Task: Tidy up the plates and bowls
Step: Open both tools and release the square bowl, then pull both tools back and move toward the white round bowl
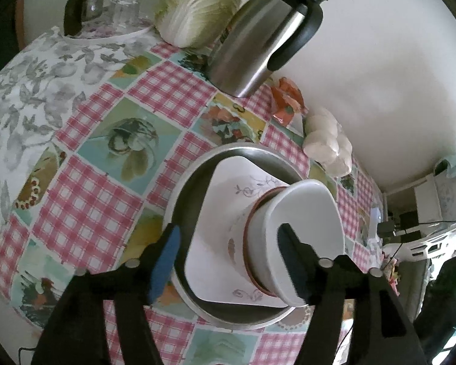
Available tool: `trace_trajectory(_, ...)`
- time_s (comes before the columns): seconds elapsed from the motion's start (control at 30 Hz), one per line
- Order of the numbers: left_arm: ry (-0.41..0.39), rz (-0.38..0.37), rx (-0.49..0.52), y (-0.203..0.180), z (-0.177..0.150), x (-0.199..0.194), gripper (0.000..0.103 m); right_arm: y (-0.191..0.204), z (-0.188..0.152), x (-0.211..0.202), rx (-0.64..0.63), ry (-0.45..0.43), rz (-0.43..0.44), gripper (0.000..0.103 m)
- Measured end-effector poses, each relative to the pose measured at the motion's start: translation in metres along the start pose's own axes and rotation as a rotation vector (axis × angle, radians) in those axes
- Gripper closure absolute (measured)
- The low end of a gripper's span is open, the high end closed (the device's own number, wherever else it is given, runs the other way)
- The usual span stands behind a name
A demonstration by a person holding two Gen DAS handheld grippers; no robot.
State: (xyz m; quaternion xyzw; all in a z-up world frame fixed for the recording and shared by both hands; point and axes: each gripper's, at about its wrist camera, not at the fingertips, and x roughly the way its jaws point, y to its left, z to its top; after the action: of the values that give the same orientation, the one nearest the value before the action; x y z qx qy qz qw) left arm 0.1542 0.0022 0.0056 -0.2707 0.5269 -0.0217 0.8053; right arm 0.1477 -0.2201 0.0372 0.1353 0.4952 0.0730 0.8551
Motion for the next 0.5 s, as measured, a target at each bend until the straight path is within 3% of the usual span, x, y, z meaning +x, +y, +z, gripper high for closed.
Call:
trace_trajectory(0.27, -0.044, 0.109, 0.028, 0.0008, 0.0012, -0.004, 0.018, -0.0003, 0.0009, -0.003, -0.027, -0.04, -0.048, 0.017)
trace_trajectory(0.33, -0.062, 0.136, 0.038, 0.0006, 0.0006, -0.0051, 0.013, -0.0008, 0.0007, -0.0038, -0.032, -0.049, -0.057, 0.015)
trace_trajectory(0.5, -0.101, 0.193, 0.05, 0.0007, -0.0019, -0.008, 0.011, 0.0001, -0.0016, -0.0076, -0.048, -0.066, -0.071, 0.0)
